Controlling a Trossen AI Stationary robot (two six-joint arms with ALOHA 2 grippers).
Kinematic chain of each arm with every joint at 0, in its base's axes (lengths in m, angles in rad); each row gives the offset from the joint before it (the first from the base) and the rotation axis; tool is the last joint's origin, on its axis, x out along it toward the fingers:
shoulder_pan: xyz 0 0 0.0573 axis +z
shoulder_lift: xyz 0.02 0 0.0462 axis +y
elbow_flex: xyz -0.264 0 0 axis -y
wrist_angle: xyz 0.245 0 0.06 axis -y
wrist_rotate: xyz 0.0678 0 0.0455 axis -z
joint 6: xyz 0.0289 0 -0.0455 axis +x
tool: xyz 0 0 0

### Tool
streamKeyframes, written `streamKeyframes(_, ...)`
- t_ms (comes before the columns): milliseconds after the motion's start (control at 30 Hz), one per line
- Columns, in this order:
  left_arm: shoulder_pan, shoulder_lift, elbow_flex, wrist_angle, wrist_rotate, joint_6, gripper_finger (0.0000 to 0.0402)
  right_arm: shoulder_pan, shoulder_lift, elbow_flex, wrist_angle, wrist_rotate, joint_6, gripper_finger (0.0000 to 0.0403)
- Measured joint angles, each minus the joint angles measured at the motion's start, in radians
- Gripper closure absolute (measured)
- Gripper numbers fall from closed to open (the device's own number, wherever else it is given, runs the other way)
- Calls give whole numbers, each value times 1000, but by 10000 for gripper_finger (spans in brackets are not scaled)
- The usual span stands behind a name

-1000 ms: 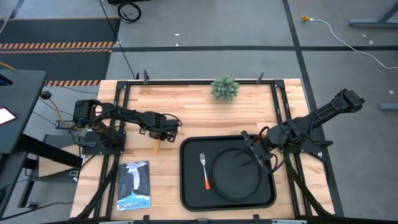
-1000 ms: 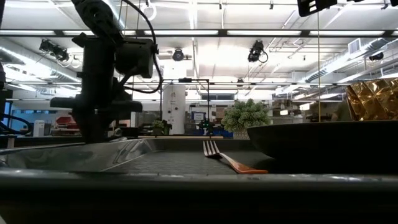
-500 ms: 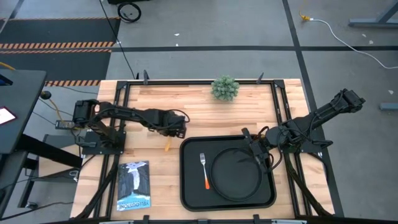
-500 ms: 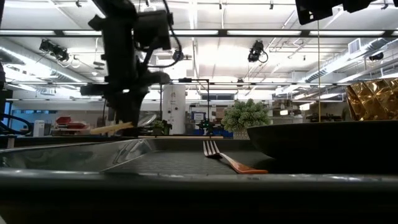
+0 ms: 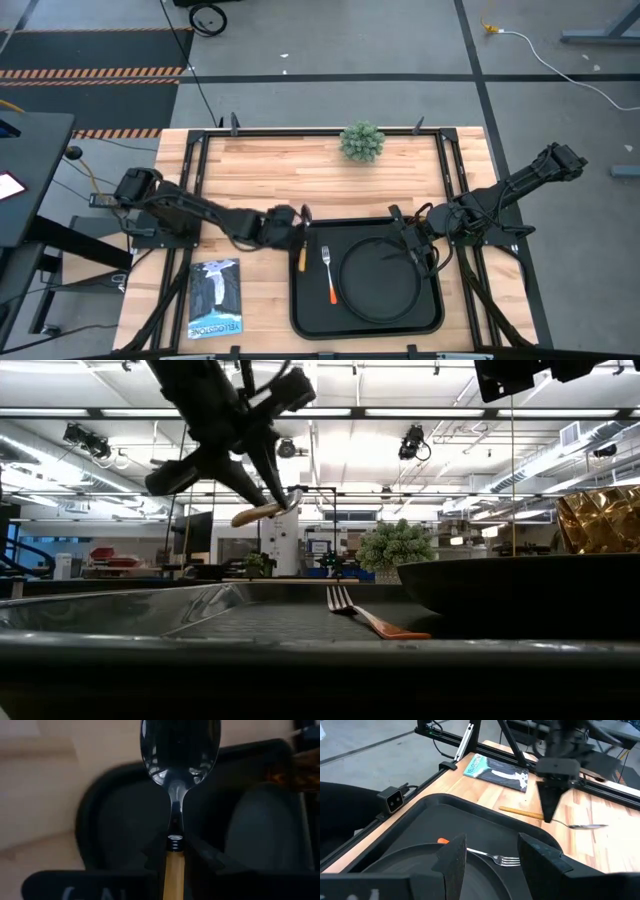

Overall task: Pick and place plate/cup/fork/spoon on tray
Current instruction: Put the orange spoon on the black tray to the left of the orange fork

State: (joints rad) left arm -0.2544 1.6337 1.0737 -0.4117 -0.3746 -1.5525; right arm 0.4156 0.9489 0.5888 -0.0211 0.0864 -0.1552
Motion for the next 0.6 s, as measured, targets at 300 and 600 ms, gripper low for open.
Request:
streamKeyframes(300, -111, 97, 0, 271, -58, -141, 340, 0, 0, 0, -19, -1, 4, 220)
streamKeyframes(600, -183, 154, 1, 451, -129, -217, 343, 1, 0, 0, -43, -3, 4, 220)
